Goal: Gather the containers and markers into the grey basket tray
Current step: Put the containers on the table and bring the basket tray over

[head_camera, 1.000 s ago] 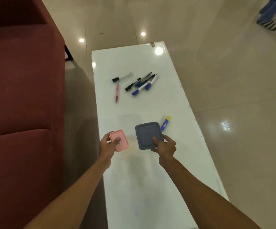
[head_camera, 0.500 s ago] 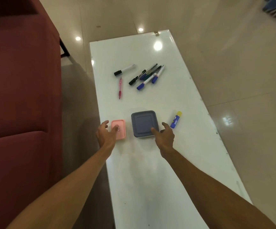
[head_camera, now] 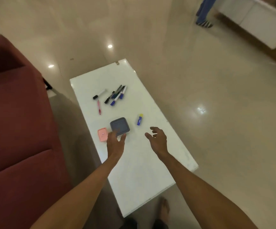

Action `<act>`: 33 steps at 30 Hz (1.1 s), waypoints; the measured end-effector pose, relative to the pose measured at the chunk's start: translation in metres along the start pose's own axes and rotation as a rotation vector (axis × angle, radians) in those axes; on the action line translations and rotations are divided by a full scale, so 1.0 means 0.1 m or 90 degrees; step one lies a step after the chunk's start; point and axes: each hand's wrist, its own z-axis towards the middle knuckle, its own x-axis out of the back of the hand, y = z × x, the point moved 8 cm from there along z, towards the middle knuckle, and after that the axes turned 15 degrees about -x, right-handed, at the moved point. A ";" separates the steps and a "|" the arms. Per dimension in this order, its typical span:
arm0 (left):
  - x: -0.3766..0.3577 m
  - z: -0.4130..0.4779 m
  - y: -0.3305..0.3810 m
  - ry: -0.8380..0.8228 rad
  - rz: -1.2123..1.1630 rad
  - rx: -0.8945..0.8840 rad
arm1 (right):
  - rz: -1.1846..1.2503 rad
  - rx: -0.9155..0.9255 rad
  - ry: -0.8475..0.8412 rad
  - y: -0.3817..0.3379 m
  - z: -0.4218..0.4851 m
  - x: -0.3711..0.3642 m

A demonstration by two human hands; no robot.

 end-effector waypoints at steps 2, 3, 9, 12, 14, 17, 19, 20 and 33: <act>-0.16 -0.21 0.43 -0.022 -0.016 -0.026 | 0.009 0.022 0.003 -0.05 -0.21 0.44; -0.26 -0.31 0.63 -0.036 -0.024 -0.039 | 0.016 0.031 0.007 -0.05 -0.30 0.67; -0.88 -0.88 1.51 -0.125 -0.030 -0.066 | 0.004 0.072 0.022 0.01 -0.57 2.00; -1.11 -1.07 1.78 -0.137 -0.026 -0.074 | -0.029 0.072 0.021 0.13 -0.61 2.57; -1.29 -1.15 1.96 -0.144 -0.022 -0.080 | -0.047 0.080 0.023 0.20 -0.60 2.91; -1.57 -1.18 2.16 -0.150 -0.028 -0.075 | -0.065 0.078 0.028 0.26 -0.50 3.28; -1.76 -1.14 2.24 -0.143 -0.036 -0.060 | -0.070 0.074 0.027 0.26 -0.36 3.45; -1.84 -1.12 2.27 -0.141 -0.037 -0.053 | -0.074 0.072 0.022 0.24 -0.29 3.50; -2.83 -0.20 2.51 0.042 -0.088 0.064 | -0.282 0.170 -0.118 -0.87 1.43 3.92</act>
